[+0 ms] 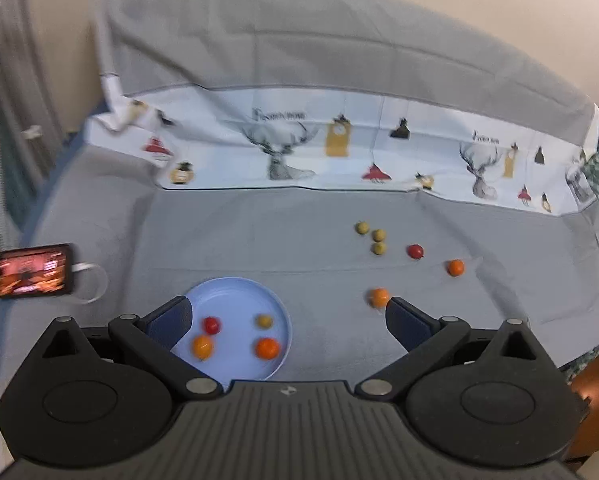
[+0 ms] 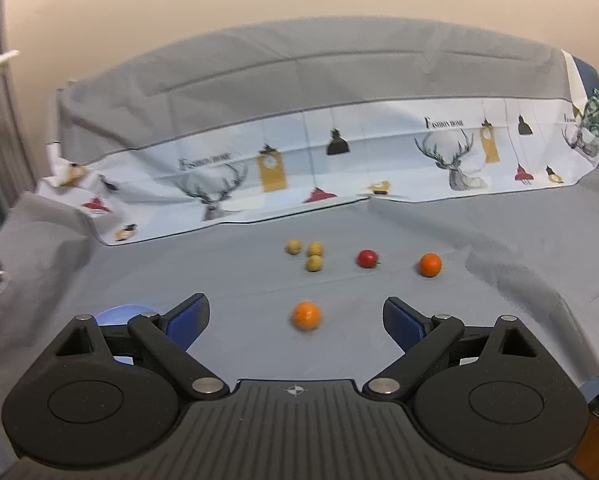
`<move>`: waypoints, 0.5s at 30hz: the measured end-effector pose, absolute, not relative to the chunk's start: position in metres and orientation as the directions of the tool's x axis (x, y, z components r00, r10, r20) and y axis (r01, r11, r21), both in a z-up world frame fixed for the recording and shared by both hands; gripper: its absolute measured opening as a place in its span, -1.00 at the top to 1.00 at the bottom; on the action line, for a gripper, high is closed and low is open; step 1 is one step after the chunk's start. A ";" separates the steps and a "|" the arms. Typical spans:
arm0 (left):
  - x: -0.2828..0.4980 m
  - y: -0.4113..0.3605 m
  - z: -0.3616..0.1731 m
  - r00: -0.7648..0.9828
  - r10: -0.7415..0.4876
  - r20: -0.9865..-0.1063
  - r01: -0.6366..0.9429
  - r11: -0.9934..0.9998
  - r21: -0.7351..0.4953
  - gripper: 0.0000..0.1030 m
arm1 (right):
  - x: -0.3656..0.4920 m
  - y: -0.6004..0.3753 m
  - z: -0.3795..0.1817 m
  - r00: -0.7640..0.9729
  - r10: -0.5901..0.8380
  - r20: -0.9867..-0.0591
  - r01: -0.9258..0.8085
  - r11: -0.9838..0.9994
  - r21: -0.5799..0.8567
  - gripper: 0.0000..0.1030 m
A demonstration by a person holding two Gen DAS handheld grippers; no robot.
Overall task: Organize fruits
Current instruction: 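Move both open tools from the plate toward the scattered fruits, then grasp a small yellow fruit with the right tool while the left tool grasps another yellow fruit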
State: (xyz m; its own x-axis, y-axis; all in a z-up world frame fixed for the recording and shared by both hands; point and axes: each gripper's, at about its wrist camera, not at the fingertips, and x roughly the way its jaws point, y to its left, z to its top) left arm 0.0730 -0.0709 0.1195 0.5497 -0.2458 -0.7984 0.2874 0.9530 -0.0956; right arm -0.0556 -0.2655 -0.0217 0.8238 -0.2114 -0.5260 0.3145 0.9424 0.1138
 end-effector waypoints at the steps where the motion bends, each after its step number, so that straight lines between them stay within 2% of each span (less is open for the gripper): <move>1: 0.086 -0.078 0.108 0.540 -0.234 -0.809 0.287 0.954 -0.084 -0.99 | -0.046 -0.272 -0.028 0.820 -0.220 -0.529 0.324 0.940 0.112 -0.83; 9: 0.203 -0.148 0.003 0.488 -0.123 -0.864 0.298 0.954 0.032 -0.99 | 0.052 -0.318 -0.082 0.773 -0.254 -0.581 0.349 0.935 0.057 -0.83; 15: 0.280 -0.197 -0.074 0.458 -0.094 -0.884 0.344 0.936 0.079 -0.99 | 0.134 -0.347 -0.129 0.749 -0.203 -0.630 0.302 0.952 0.052 -0.83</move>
State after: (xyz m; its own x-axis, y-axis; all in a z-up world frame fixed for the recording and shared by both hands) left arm 0.2799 -0.1972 -0.0736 0.4584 -0.0936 -0.8838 0.3438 0.9357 0.0793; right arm 0.1341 -0.3473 -0.1286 0.7492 -0.2028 -0.6305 0.3015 0.9520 0.0521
